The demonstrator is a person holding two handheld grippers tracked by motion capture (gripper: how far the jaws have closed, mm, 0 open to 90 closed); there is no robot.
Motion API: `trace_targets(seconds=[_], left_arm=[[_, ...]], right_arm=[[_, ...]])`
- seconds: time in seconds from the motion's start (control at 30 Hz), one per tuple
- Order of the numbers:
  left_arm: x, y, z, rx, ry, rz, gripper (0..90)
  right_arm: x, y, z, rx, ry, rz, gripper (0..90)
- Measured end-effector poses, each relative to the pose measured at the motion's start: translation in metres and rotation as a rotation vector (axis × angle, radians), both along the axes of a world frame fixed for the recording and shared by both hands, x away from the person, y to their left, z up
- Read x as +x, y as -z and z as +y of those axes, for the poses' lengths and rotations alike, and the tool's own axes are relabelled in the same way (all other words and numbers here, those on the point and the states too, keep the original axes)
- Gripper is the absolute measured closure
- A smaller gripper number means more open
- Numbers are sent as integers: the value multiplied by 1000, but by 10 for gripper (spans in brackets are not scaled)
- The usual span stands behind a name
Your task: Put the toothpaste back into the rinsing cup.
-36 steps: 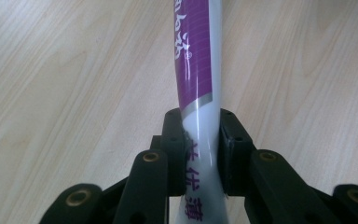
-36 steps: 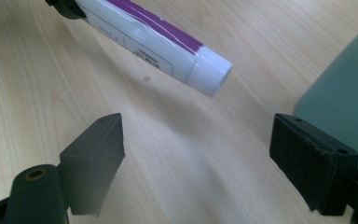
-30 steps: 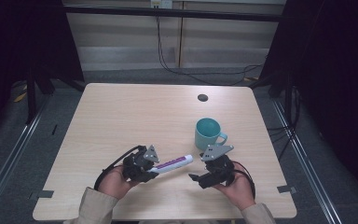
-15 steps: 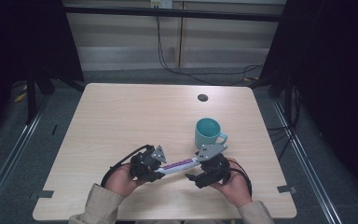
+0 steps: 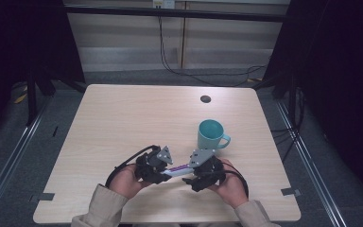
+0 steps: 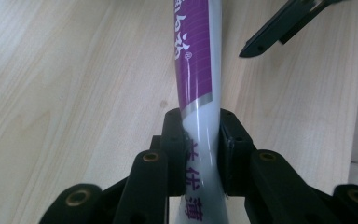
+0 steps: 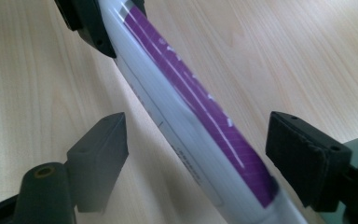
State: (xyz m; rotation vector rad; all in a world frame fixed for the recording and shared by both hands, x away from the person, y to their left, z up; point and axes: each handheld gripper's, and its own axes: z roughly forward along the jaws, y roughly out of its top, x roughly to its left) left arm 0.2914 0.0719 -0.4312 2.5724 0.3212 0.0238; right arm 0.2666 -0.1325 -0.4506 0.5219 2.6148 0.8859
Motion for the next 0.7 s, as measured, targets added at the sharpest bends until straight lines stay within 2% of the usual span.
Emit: trace_targets(seconds=[0.07,0.13,0.23,0.3,0.4,0.43,0.47,0.5,0.57,0.67,0.7], left_arm=[[0,-1,-1,-8,8,6,755],[0,-3,-2,1,16,2,755],[-1,-3,-4,5,29,-3,755],[-1,-3,-5,9,25,-11,754],[0,-3,-4,4,31,-9,737],[0,-2,-4,-6,28,-6,730],[1,-2,-3,-16,30,-5,714],[2,-2,-3,-25,26,0,697],[3,-4,-1,-53,19,-17,656],[5,-6,2,-81,-17,-36,546],[7,-6,3,-91,-37,-45,476]], right_arm=[[0,2,1,-11,-11,-2,232],[0,4,2,-27,-15,-10,262],[1,5,0,-37,-4,-11,387],[2,7,0,-41,-6,12,436],[1,10,2,-61,-17,58,582],[1,11,1,-58,-27,64,603],[1,12,1,-55,-32,91,630],[1,12,1,-53,-36,96,649],[0,11,0,-45,-38,110,677],[0,7,-1,-29,-44,122,706],[-1,6,-1,-29,-35,119,710]])
